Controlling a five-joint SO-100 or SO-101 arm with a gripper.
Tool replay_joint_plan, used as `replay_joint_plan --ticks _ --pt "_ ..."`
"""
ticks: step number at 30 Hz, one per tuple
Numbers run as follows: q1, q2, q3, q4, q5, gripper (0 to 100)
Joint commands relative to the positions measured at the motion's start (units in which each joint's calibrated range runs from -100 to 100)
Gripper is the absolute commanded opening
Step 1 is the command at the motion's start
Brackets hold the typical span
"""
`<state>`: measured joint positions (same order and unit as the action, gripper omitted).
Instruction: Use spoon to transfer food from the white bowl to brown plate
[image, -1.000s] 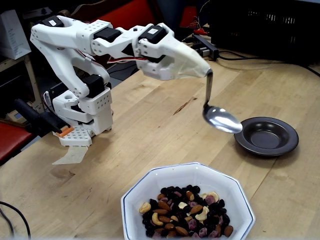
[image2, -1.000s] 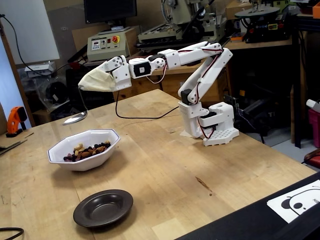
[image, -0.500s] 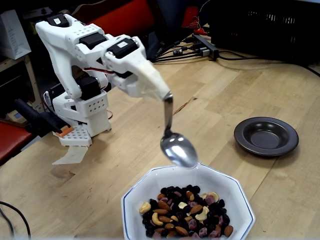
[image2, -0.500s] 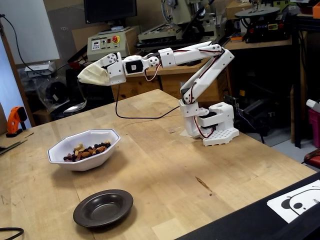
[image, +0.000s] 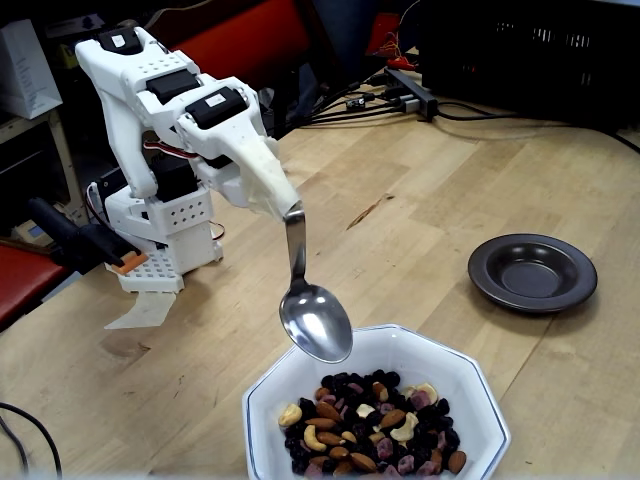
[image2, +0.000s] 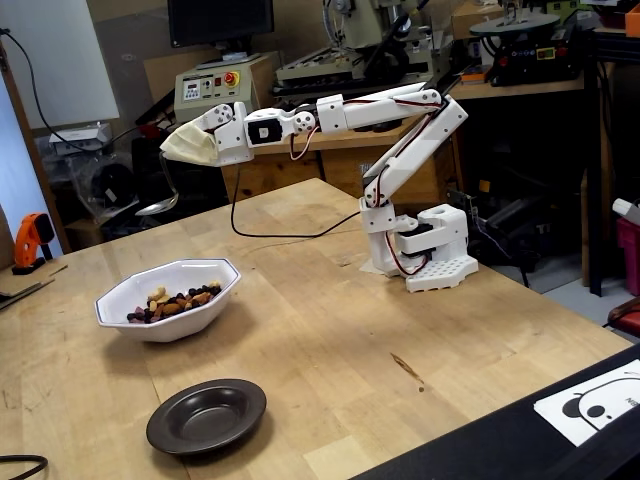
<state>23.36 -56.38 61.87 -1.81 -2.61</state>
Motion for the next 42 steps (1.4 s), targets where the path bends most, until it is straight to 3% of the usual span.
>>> replay_joint_plan --ticks 1,10,24,42 --pt "1.46 -0.15 1.05 -1.59 0.10 4" --pt "1.46 -1.09 11.49 -2.54 0.10 4" --pt "1.46 -0.06 17.51 -24.04 0.10 4" --pt "1.38 -0.15 24.59 -25.31 0.10 4"
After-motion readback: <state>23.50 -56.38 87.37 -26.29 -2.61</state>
